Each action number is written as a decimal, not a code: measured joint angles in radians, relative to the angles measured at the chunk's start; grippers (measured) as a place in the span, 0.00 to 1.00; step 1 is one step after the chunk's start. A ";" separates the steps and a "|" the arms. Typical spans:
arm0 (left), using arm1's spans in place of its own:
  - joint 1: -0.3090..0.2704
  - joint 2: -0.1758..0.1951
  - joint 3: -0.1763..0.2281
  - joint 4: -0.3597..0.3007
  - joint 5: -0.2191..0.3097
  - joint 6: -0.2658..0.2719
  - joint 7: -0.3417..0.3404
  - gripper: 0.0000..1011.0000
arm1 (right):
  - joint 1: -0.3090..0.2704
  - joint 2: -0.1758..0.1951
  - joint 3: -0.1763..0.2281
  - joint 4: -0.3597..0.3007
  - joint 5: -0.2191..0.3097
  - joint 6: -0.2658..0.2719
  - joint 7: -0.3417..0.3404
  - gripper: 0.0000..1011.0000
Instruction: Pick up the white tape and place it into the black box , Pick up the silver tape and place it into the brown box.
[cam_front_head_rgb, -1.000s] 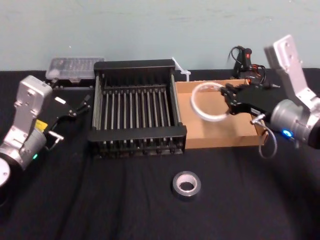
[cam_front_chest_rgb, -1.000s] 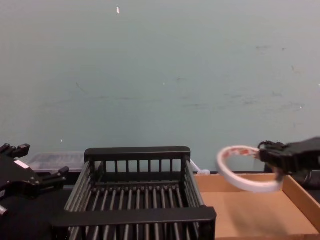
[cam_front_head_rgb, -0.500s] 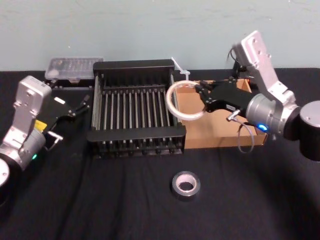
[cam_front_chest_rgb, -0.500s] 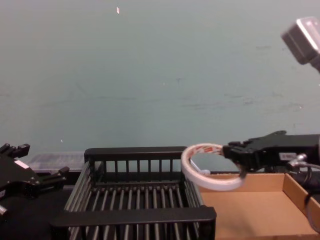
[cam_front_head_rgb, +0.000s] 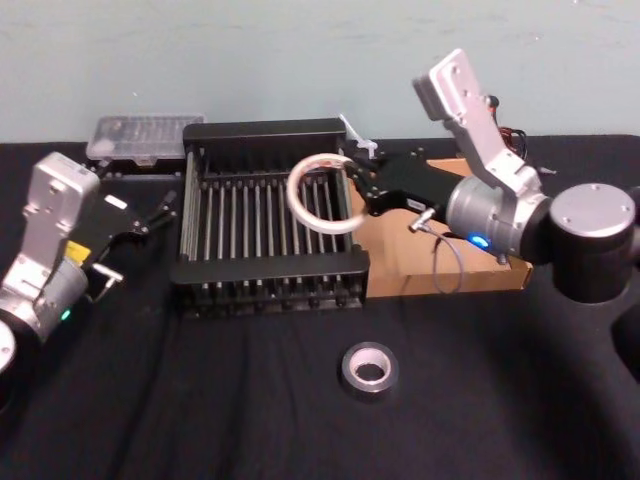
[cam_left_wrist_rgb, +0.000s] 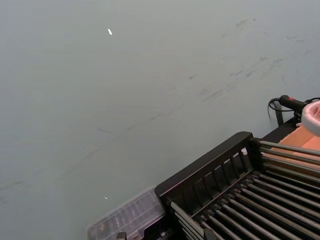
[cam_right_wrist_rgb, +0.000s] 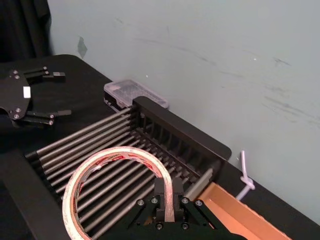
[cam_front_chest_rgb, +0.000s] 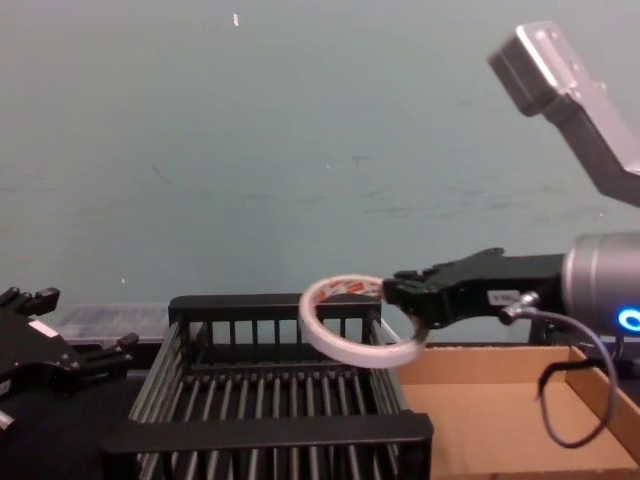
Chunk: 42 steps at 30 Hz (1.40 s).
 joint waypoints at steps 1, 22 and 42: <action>0.000 0.000 0.000 0.000 0.000 0.000 0.000 0.99 | 0.000 0.000 0.000 0.000 0.000 0.000 0.000 0.09; 0.000 0.000 0.000 0.000 0.000 0.000 0.000 0.99 | 0.019 -0.022 -0.013 0.026 -0.008 -0.011 -0.002 0.12; 0.000 0.000 0.000 0.000 0.000 0.000 0.000 0.99 | 0.018 -0.020 -0.011 0.024 -0.006 -0.008 -0.002 0.73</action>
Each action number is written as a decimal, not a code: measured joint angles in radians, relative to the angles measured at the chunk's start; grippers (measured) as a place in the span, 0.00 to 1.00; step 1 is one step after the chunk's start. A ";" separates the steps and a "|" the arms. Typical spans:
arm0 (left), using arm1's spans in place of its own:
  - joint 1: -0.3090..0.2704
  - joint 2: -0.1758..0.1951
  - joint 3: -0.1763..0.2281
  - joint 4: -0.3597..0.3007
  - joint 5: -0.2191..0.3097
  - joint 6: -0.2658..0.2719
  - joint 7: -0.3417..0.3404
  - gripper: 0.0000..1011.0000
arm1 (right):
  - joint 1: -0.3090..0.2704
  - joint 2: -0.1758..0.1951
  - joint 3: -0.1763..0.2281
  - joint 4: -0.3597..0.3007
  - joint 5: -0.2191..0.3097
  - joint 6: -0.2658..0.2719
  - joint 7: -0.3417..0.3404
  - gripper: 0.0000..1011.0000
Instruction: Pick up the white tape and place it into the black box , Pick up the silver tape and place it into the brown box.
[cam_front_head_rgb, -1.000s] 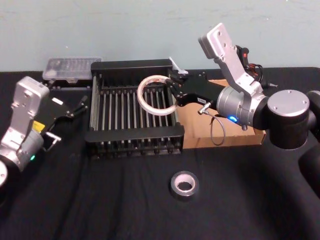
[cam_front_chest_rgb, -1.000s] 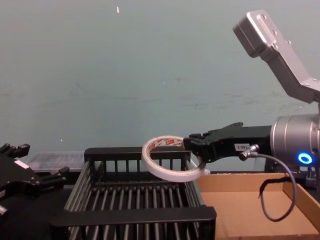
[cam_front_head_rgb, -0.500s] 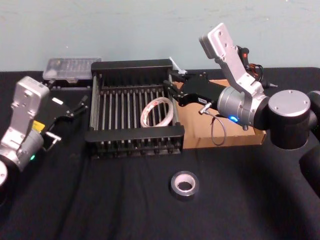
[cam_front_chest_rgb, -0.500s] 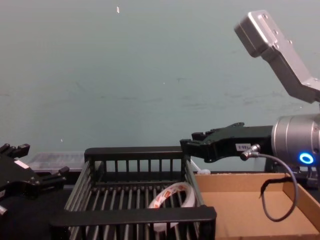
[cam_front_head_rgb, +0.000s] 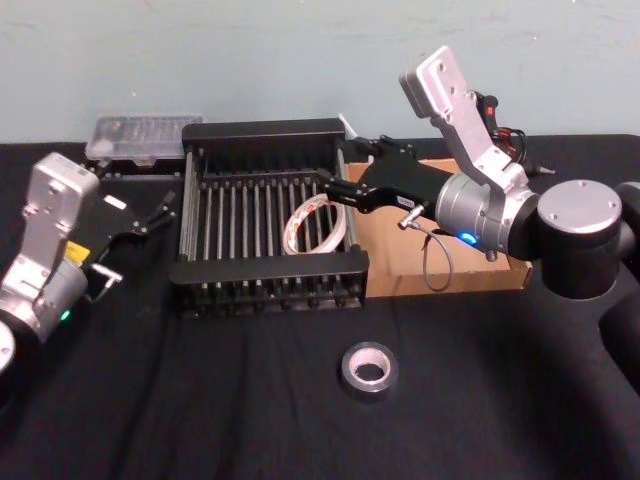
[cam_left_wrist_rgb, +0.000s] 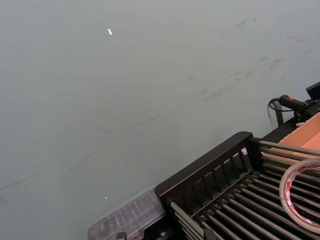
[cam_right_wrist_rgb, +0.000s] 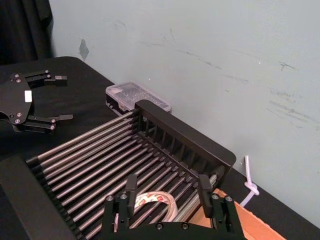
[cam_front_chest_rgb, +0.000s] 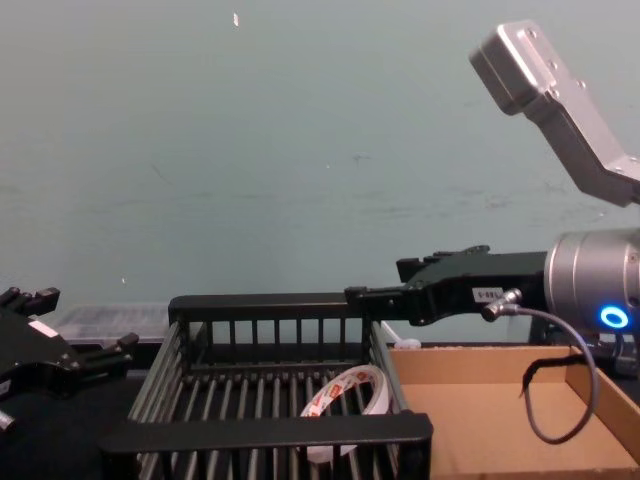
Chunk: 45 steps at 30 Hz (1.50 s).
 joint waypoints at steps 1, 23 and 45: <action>0.000 0.000 0.000 0.000 0.000 0.000 0.000 0.99 | 0.000 0.000 0.000 0.000 0.000 0.000 0.000 0.78; 0.000 0.000 0.000 0.000 0.000 0.000 0.000 0.99 | -0.006 0.005 0.004 -0.009 0.001 0.004 -0.001 0.99; 0.000 0.000 0.000 0.000 0.000 0.000 0.000 0.99 | -0.228 0.180 0.117 -0.307 0.098 0.146 -0.012 0.99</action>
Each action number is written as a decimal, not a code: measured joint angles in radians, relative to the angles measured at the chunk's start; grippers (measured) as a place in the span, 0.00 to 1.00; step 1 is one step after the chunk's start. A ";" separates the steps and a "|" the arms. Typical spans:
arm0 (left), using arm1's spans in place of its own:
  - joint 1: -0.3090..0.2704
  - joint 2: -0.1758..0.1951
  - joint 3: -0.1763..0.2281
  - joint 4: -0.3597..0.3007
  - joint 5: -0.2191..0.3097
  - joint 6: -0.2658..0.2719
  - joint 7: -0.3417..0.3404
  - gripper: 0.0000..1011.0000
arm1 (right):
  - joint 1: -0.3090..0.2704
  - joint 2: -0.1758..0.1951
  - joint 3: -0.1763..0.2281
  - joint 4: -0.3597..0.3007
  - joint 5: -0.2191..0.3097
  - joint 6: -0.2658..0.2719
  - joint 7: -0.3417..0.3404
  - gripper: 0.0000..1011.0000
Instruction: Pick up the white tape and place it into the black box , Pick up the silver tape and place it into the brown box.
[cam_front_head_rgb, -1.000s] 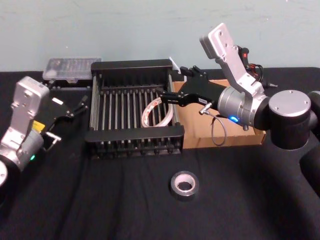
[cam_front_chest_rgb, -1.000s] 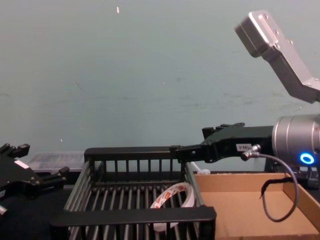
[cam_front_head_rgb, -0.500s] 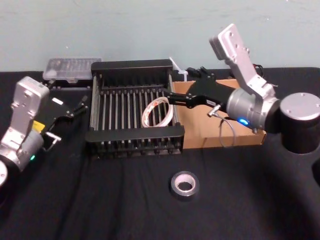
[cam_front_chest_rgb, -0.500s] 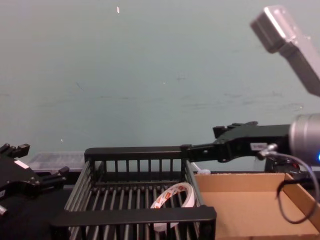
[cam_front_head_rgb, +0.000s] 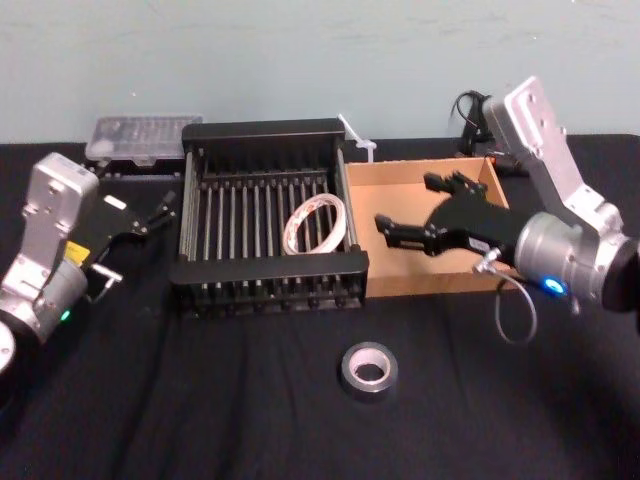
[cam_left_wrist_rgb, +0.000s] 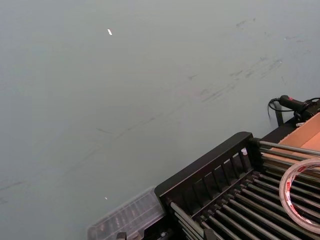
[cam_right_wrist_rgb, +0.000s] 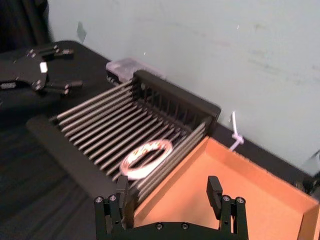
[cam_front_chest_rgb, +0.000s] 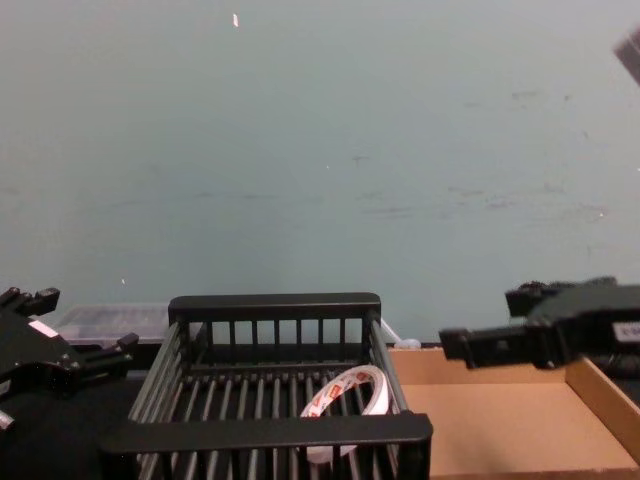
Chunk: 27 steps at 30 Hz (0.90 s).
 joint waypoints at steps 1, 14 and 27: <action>0.000 0.000 0.000 0.000 0.000 0.000 0.000 0.99 | -0.009 0.008 0.003 -0.011 0.004 0.006 0.000 0.99; 0.000 0.000 0.000 0.000 0.000 0.000 0.000 0.99 | -0.112 0.097 -0.010 -0.106 0.071 0.124 0.021 0.99; 0.000 0.000 0.000 0.000 0.000 0.000 0.000 0.99 | -0.094 0.111 -0.085 -0.082 0.069 0.152 0.027 0.99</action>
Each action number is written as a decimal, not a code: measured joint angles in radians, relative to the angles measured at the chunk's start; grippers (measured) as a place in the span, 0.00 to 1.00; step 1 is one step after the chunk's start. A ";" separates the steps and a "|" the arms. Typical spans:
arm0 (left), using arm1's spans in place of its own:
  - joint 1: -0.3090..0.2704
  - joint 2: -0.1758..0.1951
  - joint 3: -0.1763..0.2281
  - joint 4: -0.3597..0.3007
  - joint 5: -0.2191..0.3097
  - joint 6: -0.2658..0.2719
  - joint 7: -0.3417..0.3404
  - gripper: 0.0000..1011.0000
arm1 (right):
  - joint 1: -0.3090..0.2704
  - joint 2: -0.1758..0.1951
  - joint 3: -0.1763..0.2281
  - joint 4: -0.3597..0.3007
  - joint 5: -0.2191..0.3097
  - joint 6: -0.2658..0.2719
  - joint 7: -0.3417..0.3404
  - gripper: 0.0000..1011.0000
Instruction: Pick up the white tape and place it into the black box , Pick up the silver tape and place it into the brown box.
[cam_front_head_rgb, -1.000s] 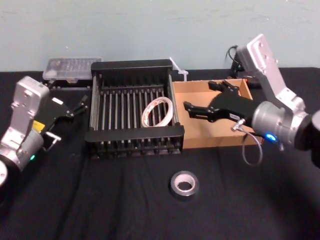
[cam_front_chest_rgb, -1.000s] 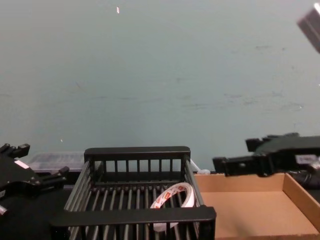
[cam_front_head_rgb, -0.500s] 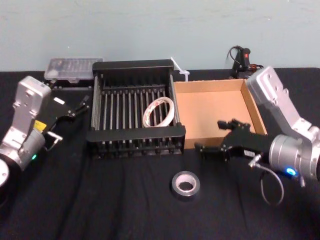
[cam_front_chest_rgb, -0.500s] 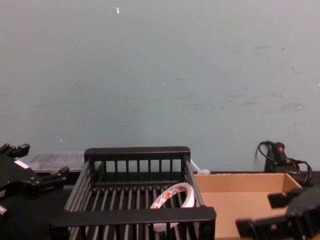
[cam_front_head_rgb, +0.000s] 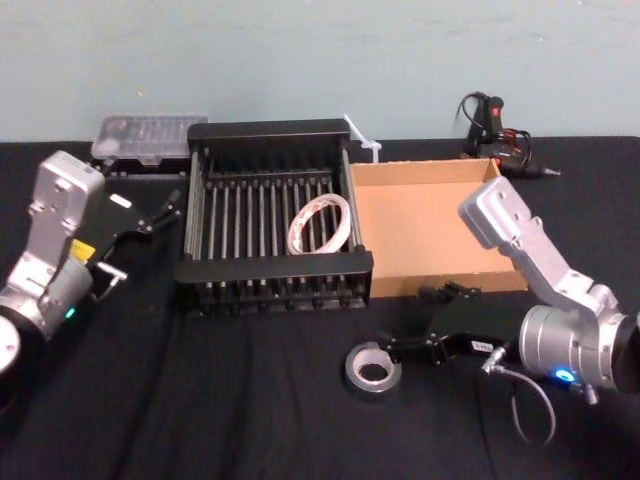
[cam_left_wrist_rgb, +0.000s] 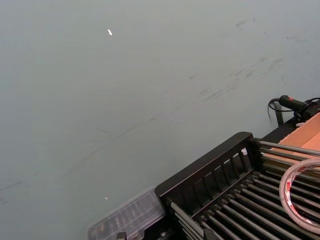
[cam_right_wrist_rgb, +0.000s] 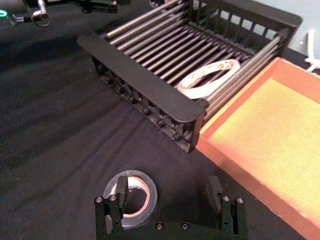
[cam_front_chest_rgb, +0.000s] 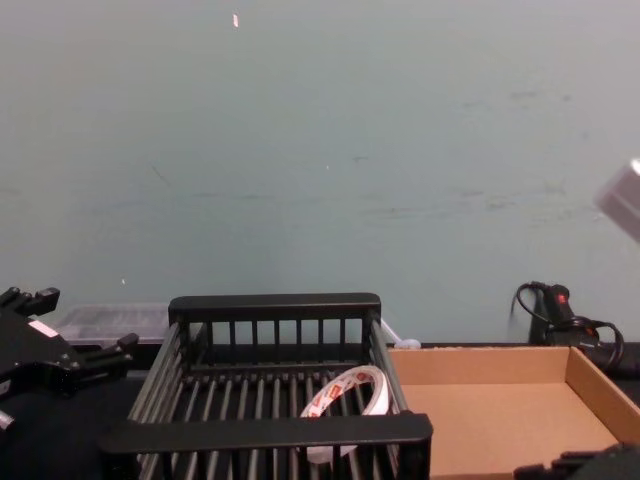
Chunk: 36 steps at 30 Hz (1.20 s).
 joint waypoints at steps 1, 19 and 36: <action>0.000 0.000 0.000 0.000 0.000 0.000 0.000 0.99 | 0.004 0.000 -0.007 0.004 -0.001 0.001 0.001 0.99; 0.000 0.000 0.000 0.000 0.000 0.000 0.000 0.99 | 0.053 -0.013 -0.072 0.066 -0.032 0.018 0.019 0.99; 0.000 0.000 0.000 0.000 0.000 0.000 0.000 0.99 | 0.078 -0.039 -0.097 0.118 -0.061 0.019 0.027 0.99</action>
